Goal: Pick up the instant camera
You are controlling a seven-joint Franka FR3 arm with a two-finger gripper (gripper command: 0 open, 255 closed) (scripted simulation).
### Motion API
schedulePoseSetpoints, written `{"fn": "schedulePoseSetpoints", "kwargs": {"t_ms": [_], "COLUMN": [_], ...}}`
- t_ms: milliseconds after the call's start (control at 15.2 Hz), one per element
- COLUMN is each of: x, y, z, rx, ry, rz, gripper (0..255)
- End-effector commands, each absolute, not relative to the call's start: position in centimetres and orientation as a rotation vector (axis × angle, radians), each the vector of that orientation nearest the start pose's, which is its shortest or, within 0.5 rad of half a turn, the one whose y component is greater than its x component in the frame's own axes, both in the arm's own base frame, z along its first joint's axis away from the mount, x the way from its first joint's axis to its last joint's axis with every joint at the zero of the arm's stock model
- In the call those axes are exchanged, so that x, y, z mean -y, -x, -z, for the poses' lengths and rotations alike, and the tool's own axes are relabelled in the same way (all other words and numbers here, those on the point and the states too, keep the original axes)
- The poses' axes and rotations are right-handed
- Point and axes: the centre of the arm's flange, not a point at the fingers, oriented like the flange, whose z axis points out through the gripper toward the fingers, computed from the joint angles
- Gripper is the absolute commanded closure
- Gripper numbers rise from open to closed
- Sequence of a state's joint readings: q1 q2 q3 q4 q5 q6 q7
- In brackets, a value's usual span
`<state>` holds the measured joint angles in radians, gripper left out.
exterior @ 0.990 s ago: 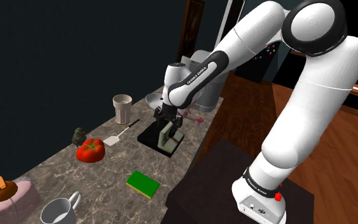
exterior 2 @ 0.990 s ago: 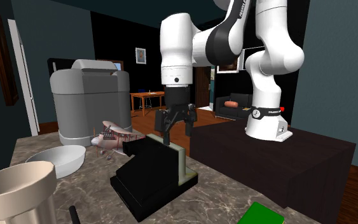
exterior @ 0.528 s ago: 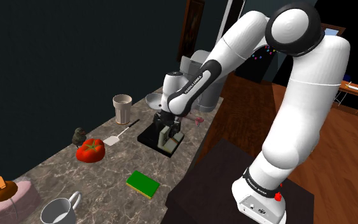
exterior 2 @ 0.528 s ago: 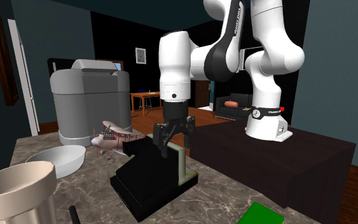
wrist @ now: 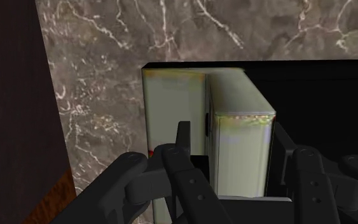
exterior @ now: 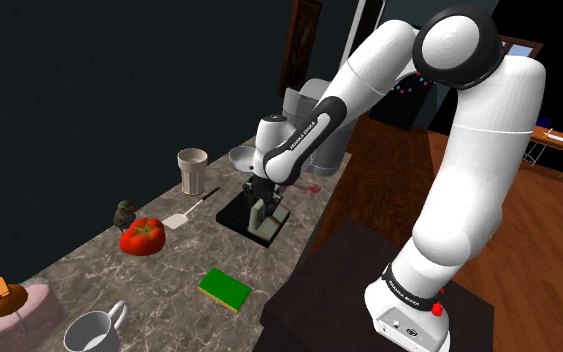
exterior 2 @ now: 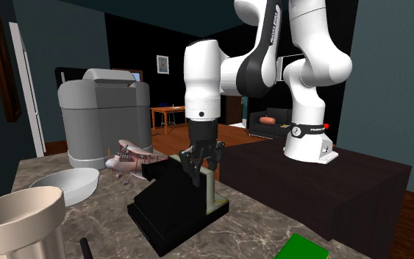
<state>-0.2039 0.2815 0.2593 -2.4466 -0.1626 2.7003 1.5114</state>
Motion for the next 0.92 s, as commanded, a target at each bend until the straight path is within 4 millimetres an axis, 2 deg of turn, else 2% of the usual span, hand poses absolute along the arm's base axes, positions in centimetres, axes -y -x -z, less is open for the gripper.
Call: {"fn": "schedulePoseSetpoints", "kwargs": {"t_ms": [0,198,858], "x": [-3.8,-3.7,-3.7], "y": [-48.2,-48.1,-48.1], "z": [-19.0,-19.0,-24.2], "rx": [-1.926,-1.926,-1.926], "ry": [2.490,2.490,2.490], "rz": [-0.019,-0.019,-0.019], "gripper": [255,255,255]}}
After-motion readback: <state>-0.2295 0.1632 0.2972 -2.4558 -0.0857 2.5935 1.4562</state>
